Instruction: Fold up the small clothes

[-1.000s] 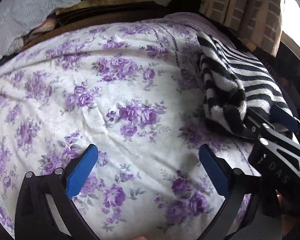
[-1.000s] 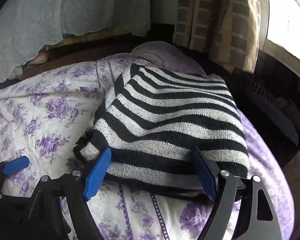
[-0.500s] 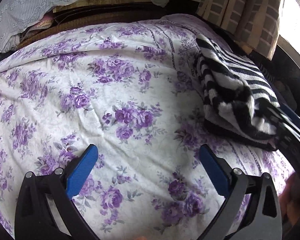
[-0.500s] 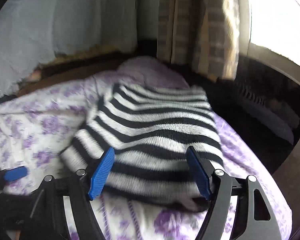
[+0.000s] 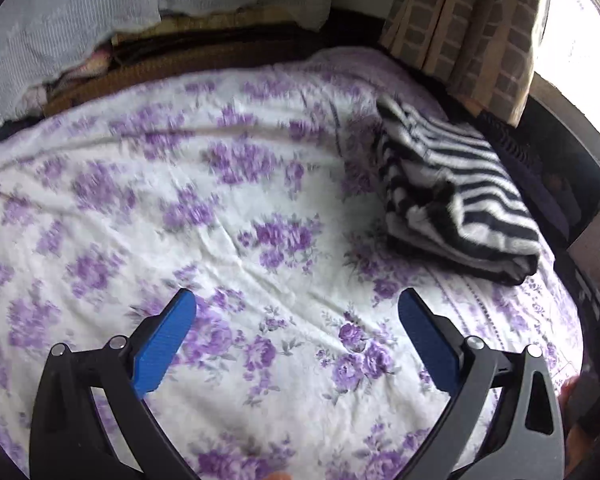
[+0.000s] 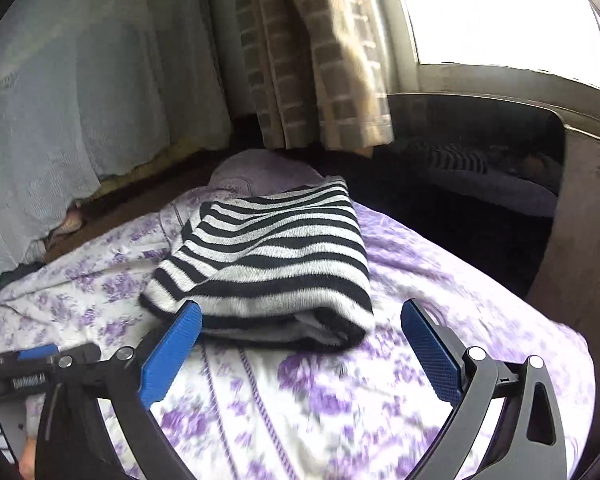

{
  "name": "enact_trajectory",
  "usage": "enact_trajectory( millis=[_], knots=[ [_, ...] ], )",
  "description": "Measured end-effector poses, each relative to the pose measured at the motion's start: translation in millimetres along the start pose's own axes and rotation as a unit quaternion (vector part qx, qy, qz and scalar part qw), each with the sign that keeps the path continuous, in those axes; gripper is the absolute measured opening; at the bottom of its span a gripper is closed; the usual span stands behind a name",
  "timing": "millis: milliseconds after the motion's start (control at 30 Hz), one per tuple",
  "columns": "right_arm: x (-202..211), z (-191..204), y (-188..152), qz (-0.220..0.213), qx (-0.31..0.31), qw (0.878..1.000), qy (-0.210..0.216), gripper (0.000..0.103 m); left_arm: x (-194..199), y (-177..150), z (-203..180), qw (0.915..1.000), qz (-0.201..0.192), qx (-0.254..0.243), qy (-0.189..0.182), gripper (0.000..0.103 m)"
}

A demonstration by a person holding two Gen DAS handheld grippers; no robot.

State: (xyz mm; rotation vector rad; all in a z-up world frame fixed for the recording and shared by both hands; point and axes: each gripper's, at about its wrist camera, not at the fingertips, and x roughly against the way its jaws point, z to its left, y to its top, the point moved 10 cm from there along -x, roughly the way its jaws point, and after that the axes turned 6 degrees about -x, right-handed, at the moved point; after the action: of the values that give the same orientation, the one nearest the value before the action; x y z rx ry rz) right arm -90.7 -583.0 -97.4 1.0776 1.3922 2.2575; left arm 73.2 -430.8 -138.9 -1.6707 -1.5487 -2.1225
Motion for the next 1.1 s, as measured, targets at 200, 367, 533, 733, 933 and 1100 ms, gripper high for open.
enact_trajectory(
  millis=[200, 367, 533, 733, 933, 1100],
  knots=[
    [1.6, -20.9, -41.7, 0.053, -0.022, 0.996, -0.070, 0.100, 48.1, 8.8, -21.1, 0.9973, -0.046, -0.057, 0.004, 0.099],
    [46.1, -18.5, -25.5, -0.047, -0.027, 0.995, -0.085, 0.100, 83.0, 11.4, -41.8, 0.9928, -0.086, -0.083, -0.009, 0.099],
    [45.2, 3.3, -17.9, 0.038, 0.018, 0.999, -0.025, 0.100, 95.6, 13.9, -56.7, 0.9893, -0.093, -0.111, 0.019, 0.099],
    [66.3, -15.3, -23.1, 0.099, -0.031, 0.994, -0.040, 0.100, 90.6, 17.2, -71.8, 0.9951, -0.041, -0.082, 0.038, 0.099],
    [95.9, -24.1, -33.3, 0.080, 0.026, 0.991, -0.104, 0.100, 102.8, -4.2, -69.4, 0.9940, -0.037, -0.073, 0.072, 0.099],
    [121.0, -17.0, -27.8, 0.065, 0.037, 0.994, -0.082, 0.100, 123.5, -23.9, -69.7, 0.9933, -0.060, -0.076, 0.062, 0.099]
  ],
)
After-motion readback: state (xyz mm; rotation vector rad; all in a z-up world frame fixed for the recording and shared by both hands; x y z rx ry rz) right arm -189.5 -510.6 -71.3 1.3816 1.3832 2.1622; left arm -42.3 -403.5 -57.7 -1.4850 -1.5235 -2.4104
